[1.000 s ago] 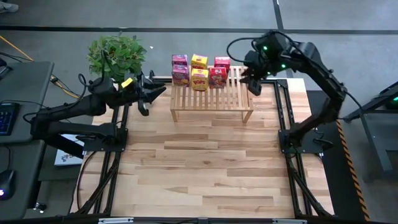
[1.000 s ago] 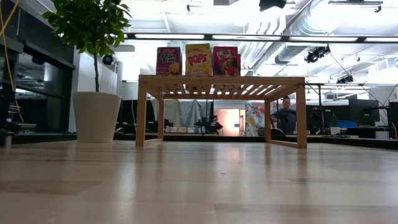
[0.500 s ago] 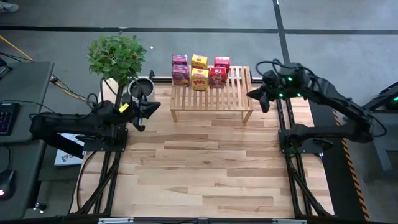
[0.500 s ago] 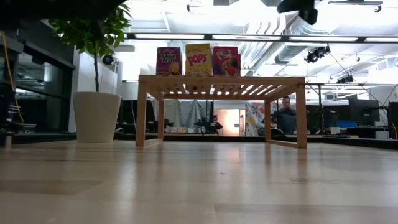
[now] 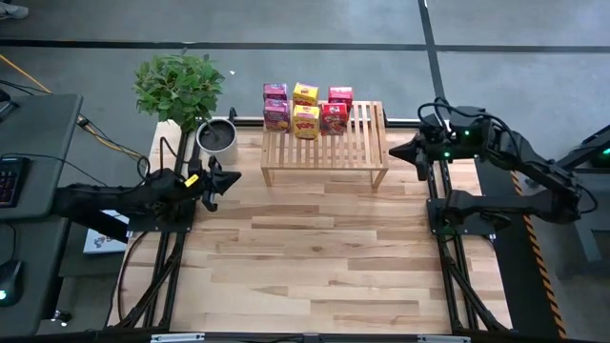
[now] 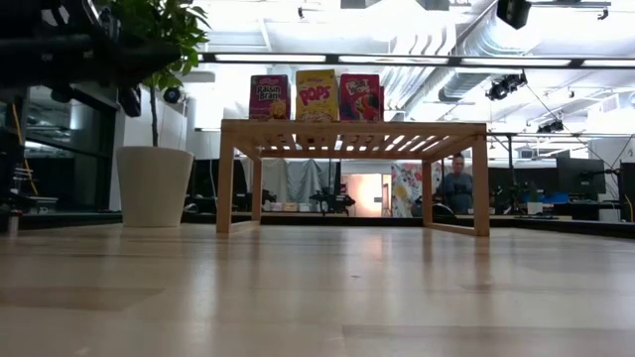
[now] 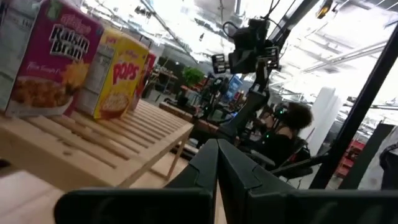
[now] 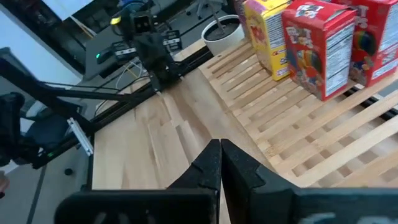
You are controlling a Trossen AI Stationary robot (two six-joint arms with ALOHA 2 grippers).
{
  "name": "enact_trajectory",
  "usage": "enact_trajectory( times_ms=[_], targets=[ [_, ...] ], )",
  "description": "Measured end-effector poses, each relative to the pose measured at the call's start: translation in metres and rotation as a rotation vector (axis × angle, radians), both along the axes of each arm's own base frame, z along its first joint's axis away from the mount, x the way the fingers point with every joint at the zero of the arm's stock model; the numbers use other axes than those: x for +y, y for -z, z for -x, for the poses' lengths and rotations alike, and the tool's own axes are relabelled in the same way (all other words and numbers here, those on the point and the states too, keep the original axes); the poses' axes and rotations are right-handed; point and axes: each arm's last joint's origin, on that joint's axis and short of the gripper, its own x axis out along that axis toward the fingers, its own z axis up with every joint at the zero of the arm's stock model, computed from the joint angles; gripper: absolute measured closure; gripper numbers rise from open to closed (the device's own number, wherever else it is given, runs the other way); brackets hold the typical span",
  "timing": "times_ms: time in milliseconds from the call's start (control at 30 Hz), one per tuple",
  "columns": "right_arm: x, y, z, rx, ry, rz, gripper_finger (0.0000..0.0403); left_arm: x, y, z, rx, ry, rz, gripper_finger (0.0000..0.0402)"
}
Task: Stack cereal on shelf
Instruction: Return to Home Position
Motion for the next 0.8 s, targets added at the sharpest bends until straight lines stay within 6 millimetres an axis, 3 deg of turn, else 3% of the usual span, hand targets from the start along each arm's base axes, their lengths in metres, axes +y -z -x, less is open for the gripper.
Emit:
enact_trajectory(
  times_ms=[233, 433, 667, 800],
  targets=[
    [0.009, 0.006, -0.006, -0.009, -0.108, 0.037, 0.0402, 0.001, 0.0, 0.002, -0.008, -0.028, 0.003, 0.0401],
    [0.026, 0.041, -0.007, -0.073, -0.249, 0.078, 0.0403, 0.001, 0.0, 0.002, 0.013, -0.06, -0.049, 0.0401],
    [0.041, 0.088, 0.04, -0.263, -0.27, 0.112, 0.0403, 0.001, 0.001, 0.002, 0.025, -0.061, -0.059, 0.0401],
    [0.043, 0.114, 0.058, -0.479, -0.241, 0.1, 0.0403, 0.001, 0.001, 0.002, 0.025, -0.061, -0.059, 0.0401]
  ],
)
